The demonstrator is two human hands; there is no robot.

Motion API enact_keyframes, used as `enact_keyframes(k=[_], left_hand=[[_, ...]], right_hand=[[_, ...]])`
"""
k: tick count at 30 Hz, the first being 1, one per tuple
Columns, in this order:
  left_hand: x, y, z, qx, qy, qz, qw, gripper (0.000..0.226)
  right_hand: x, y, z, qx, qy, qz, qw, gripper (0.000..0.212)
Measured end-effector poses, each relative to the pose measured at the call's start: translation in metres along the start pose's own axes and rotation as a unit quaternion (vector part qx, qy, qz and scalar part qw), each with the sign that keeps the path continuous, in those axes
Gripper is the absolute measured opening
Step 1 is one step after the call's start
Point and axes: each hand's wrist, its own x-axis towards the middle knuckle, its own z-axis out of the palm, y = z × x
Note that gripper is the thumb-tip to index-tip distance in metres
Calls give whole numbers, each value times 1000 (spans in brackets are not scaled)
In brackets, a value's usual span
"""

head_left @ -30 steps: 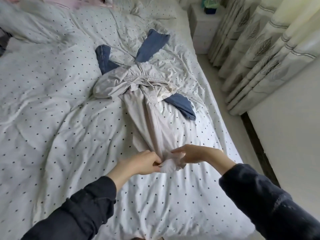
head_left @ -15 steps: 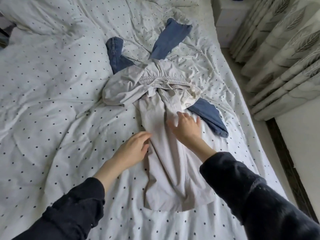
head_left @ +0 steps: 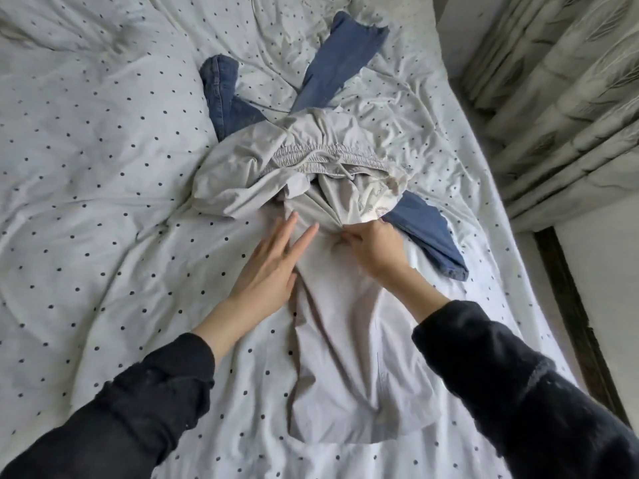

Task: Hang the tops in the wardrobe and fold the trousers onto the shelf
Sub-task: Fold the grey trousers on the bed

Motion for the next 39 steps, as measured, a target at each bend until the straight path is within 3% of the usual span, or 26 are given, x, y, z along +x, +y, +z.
enact_keyframes(k=[3, 6, 8, 11, 14, 16, 23, 25, 27, 30, 32, 34, 37, 39], left_hand=[[5, 16, -3, 7, 27, 20, 999, 85], [3, 41, -3, 61, 89, 106, 989, 39], [-9, 61, 1, 58, 82, 119, 988, 22], [-44, 113, 6, 43, -75, 43, 995, 23], [-68, 153, 9, 159, -192, 104, 963, 25], [-84, 175, 11, 170, -249, 131, 944, 22], [-133, 219, 43, 75, -408, 127, 901, 13], [-134, 210, 48, 39, -462, 92, 881, 18], [-130, 198, 46, -45, -511, 32, 858, 30], [-114, 174, 35, -55, -416, 17, 908, 38], [-98, 154, 28, -44, -273, 14, 961, 35], [-76, 129, 20, -43, -129, 7, 991, 39], [-34, 90, 8, 30, 11, 47, 998, 51], [-4, 67, 0, 85, 19, 39, 995, 63]], right_hand=[[-38, 2, -14, 42, -28, -36, 998, 20], [-80, 20, -31, 12, -34, -47, 998, 24], [-106, 33, -37, -19, -61, -40, 997, 25], [-153, 53, -47, -53, -103, -24, 993, 26], [-194, 72, -53, -78, -166, -5, 983, 25], [-219, 85, -54, -77, -216, 12, 973, 24], [-263, 106, -48, -71, -380, 70, 919, 17], [-260, 106, -46, -47, -382, 85, 919, 21], [-251, 106, -47, -15, -334, 81, 939, 22], [-224, 103, -48, -24, -220, 42, 974, 29], [-204, 98, -45, -42, -169, 30, 984, 38], [-181, 92, -39, -53, -135, 29, 989, 48], [-145, 83, -27, -62, -86, 23, 994, 58], [-117, 80, -16, -59, -58, 29, 996, 65]])
